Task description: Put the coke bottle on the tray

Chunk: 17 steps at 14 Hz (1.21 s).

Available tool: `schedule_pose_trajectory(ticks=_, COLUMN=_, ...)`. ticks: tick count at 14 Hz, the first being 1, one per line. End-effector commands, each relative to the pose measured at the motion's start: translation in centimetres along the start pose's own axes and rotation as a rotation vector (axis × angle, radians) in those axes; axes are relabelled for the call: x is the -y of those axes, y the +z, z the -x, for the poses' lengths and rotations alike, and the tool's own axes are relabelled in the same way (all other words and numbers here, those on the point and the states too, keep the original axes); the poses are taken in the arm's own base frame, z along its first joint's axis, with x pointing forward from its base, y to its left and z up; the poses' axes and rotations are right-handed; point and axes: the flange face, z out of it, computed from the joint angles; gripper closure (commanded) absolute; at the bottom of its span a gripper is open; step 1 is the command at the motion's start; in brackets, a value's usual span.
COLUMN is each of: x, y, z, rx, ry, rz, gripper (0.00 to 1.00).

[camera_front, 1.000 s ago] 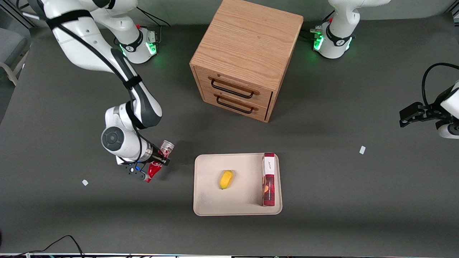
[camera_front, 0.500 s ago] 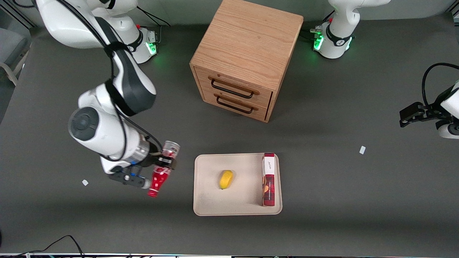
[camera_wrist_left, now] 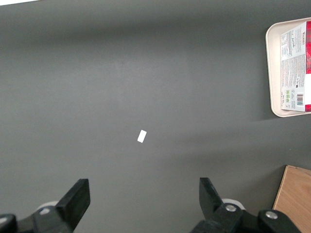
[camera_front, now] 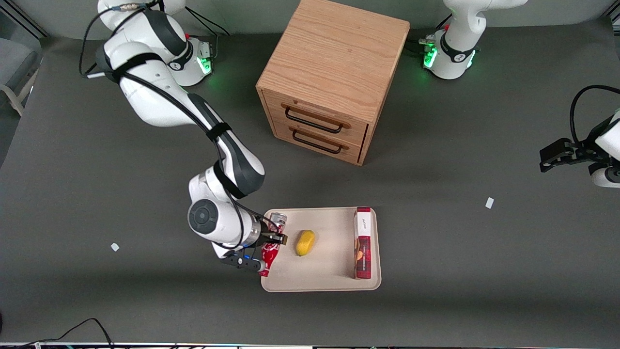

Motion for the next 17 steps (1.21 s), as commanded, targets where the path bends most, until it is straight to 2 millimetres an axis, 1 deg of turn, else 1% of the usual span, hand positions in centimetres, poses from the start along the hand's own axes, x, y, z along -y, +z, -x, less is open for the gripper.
schedule_pose_trajectory(ticks=1, x=0.8, y=0.4, z=0.2, rx=-0.043, ry=0.017, rz=-0.029, gripper=1.0)
schedule_pose_trajectory(ticks=2, x=0.6, y=1.0, z=0.2, rx=-0.04, ry=0.019, rz=-0.028, gripper=1.0)
schedule_pose_trajectory(ticks=3, x=0.6, y=1.0, z=0.1, rx=-0.044, ry=0.016, rz=-0.025, gripper=0.12)
schedule_pose_trajectory(ticks=4, x=0.6, y=0.9, z=0.1, rx=-0.053, ry=0.007, rz=-0.015, gripper=0.0)
schedule_pose_trajectory(ticks=5, x=0.8, y=0.4, z=0.1, rx=-0.061, ry=0.007, rz=-0.014, gripper=0.0)
schedule_pose_trajectory(ticks=6, x=1.0, y=-0.5, z=0.0, rx=-0.07, ry=0.011, rz=-0.019, gripper=0.0)
schedule_pose_trajectory(ticks=7, x=1.3, y=-2.0, z=-0.1, rx=-0.076, ry=0.007, rz=-0.021, gripper=0.0)
schedule_pose_trajectory(ticks=8, x=1.4, y=-4.1, z=0.0, rx=-0.063, ry=0.006, rz=-0.005, gripper=0.0)
schedule_pose_trajectory(ticks=9, x=1.4, y=-6.7, z=0.3, rx=-0.043, ry=0.007, rz=0.019, gripper=0.0)
schedule_pose_trajectory(ticks=10, x=1.1, y=-10.2, z=0.8, rx=-0.033, ry=0.002, rz=0.057, gripper=0.0)
schedule_pose_trajectory(ticks=11, x=0.3, y=-14.3, z=1.3, rx=-0.046, ry=-0.006, rz=0.106, gripper=0.0)
schedule_pose_trajectory(ticks=13, x=-2.4, y=-22.4, z=2.9, rx=-0.062, ry=-0.013, rz=0.219, gripper=0.0)
schedule_pose_trajectory(ticks=15, x=-5.2, y=-30.5, z=4.9, rx=-0.064, ry=0.01, rz=0.265, gripper=0.0)
schedule_pose_trajectory(ticks=17, x=-8.3, y=-37.3, z=7.2, rx=-0.023, ry=-0.045, rz=0.322, gripper=0.0)
